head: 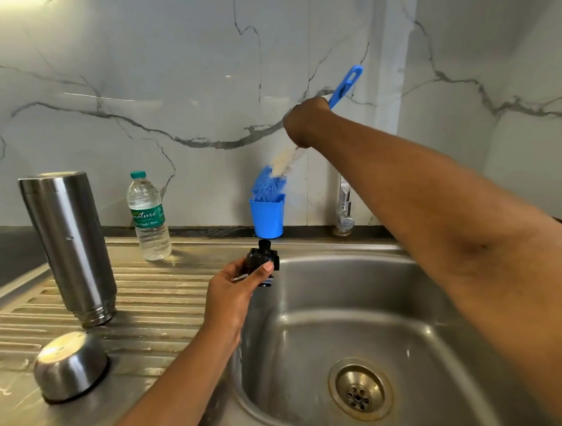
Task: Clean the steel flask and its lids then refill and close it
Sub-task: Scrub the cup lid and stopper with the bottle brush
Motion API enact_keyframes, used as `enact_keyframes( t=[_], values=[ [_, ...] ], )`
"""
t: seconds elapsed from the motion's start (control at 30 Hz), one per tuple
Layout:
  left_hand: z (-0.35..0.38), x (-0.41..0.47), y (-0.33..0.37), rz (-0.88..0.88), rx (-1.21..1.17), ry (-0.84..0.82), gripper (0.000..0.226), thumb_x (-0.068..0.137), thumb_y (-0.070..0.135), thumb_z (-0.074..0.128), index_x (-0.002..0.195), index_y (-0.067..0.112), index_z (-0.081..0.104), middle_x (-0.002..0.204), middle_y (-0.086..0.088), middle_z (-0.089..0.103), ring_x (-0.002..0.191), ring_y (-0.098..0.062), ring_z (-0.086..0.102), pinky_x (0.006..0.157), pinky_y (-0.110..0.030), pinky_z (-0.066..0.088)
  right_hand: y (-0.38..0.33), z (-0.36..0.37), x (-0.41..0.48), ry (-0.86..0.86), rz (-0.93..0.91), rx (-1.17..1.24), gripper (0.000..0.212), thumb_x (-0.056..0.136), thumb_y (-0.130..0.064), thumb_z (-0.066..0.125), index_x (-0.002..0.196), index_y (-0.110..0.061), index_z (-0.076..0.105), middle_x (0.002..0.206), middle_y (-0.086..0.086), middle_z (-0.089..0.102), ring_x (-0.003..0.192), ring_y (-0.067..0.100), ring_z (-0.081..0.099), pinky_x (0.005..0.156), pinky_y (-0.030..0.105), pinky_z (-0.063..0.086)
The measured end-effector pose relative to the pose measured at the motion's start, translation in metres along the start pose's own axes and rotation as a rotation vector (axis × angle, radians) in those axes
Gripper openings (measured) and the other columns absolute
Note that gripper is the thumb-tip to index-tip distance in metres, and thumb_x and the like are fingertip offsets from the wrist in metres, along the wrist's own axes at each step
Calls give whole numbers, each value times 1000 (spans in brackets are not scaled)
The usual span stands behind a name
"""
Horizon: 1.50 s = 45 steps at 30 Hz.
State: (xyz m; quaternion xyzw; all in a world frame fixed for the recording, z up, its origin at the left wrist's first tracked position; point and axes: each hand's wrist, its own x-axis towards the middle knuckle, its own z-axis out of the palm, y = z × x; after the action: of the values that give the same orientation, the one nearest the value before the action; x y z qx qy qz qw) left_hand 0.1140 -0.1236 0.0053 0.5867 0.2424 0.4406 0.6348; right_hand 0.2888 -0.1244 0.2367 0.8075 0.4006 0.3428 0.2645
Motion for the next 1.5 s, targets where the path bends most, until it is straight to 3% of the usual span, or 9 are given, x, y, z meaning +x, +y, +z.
enact_keyframes(
  t=[0.27, 0.6, 0.77, 0.9, 1.07, 1.17, 1.3, 1.43, 1.5],
  values=[
    [-2, 0, -3, 15, 22, -10, 26, 75, 19, 77, 99, 18, 69, 91, 3, 73, 80, -3, 65, 74, -23, 46, -19, 13, -10, -65, -77, -15, 25, 90, -2, 49, 114, -6, 57, 118, 12, 58, 101, 29, 59, 69, 34, 40],
    [-2, -1, -4, 10, 57, -12, 21, 76, 21, 76, 95, 24, 68, 93, 4, 72, 90, -10, 65, 82, -28, 48, 25, -1, -36, 34, 38, 99, 23, 91, -4, 45, 111, -4, 56, 117, 14, 59, 104, 31, 58, 69, 36, 40],
    [-1, -5, 0, 14, 83, -30, 15, 80, 26, 73, 94, 26, 66, 95, 2, 71, 91, -15, 63, 73, -28, 46, 28, 6, -71, 26, 157, 287, 27, 92, -6, 47, 118, -3, 56, 119, 14, 58, 109, 31, 56, 73, 34, 38],
    [-2, -8, 0, 3, 126, -54, 18, 80, 27, 73, 96, 25, 67, 96, 1, 72, 88, -17, 63, 73, -28, 46, 15, 37, -107, 36, 236, 408, 25, 91, -6, 51, 115, -6, 57, 104, 12, 59, 97, 28, 59, 74, 35, 44],
    [-1, -9, 0, 4, 178, -76, 26, 78, 28, 74, 102, 20, 68, 95, 0, 72, 85, -16, 63, 70, -27, 45, 19, 91, -170, 85, 318, 834, 27, 96, -20, 46, 118, -24, 61, 104, 5, 67, 89, 24, 61, 73, 32, 47],
    [-1, -11, 1, 8, 200, -78, 25, 77, 29, 75, 99, 19, 69, 90, 0, 73, 79, -15, 64, 68, -26, 45, 31, 116, -220, 115, 269, 1100, 25, 95, -27, 51, 116, -29, 65, 109, 0, 69, 99, 23, 62, 83, 35, 50],
    [-2, -10, 3, 2, 178, -46, 16, 74, 26, 77, 88, 22, 69, 77, 3, 73, 69, -13, 63, 62, -25, 44, 37, 150, -262, 78, 166, 1169, 27, 94, -22, 56, 119, -24, 66, 118, -7, 66, 109, 15, 60, 92, 34, 47],
    [3, -13, 3, 12, 180, -57, 18, 72, 22, 80, 87, 22, 71, 71, 6, 72, 61, -5, 60, 62, -24, 43, 29, 178, -278, 24, 79, 1101, 29, 93, -22, 57, 120, -30, 64, 99, -22, 61, 101, 12, 61, 78, 24, 43],
    [6, -15, 3, 5, 196, -67, 17, 71, 19, 80, 85, 23, 71, 69, 7, 72, 58, -2, 59, 62, -25, 43, 22, 182, -279, 44, 39, 1087, 30, 94, -23, 56, 122, -30, 63, 102, -17, 64, 100, 11, 61, 76, 23, 42]
  ],
)
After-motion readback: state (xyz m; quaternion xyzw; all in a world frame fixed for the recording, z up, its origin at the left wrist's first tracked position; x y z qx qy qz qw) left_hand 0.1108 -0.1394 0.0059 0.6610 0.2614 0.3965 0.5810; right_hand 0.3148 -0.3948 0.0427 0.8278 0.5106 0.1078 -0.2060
